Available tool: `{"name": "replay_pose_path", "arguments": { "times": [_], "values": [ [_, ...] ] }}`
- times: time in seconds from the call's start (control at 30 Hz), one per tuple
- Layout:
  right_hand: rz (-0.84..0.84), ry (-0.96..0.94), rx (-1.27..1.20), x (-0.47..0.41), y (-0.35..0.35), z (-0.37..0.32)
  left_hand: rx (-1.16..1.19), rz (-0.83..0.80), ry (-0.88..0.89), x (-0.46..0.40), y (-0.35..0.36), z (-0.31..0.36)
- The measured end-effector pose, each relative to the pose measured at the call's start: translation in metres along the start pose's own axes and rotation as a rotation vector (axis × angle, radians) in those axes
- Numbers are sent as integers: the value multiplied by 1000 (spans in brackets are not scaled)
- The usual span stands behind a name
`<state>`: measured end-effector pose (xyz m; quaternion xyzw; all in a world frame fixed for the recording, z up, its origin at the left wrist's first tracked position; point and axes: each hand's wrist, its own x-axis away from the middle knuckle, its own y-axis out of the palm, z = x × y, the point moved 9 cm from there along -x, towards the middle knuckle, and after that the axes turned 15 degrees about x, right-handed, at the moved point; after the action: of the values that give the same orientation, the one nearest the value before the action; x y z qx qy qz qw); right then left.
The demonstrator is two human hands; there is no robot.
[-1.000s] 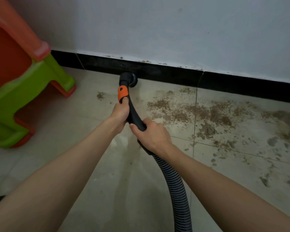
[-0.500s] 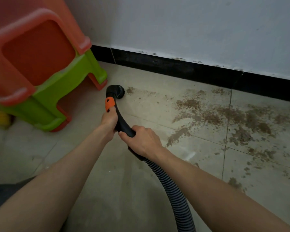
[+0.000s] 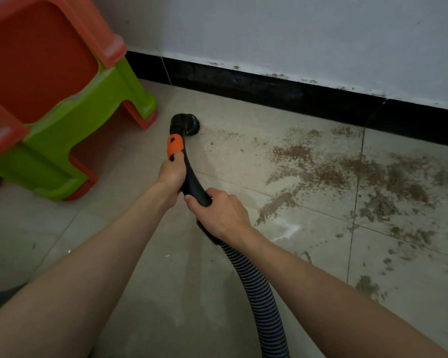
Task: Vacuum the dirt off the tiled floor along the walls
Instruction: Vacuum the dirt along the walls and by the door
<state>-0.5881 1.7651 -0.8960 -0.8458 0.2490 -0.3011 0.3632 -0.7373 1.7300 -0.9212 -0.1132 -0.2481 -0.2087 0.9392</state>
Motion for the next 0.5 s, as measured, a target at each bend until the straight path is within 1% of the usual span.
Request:
{"name": "replay_pose_path", "arguments": {
  "times": [0.17, 0.33, 0.5],
  "values": [
    [-3, 10, 0, 6, -1, 4, 4, -15, -10, 7, 4, -2],
    [-26, 14, 44, 27, -4, 14, 52, -28, -36, 31, 5, -17],
    [-33, 7, 108, 53, -5, 20, 40, -22, -40, 57, 4, -30]
  ]
}}
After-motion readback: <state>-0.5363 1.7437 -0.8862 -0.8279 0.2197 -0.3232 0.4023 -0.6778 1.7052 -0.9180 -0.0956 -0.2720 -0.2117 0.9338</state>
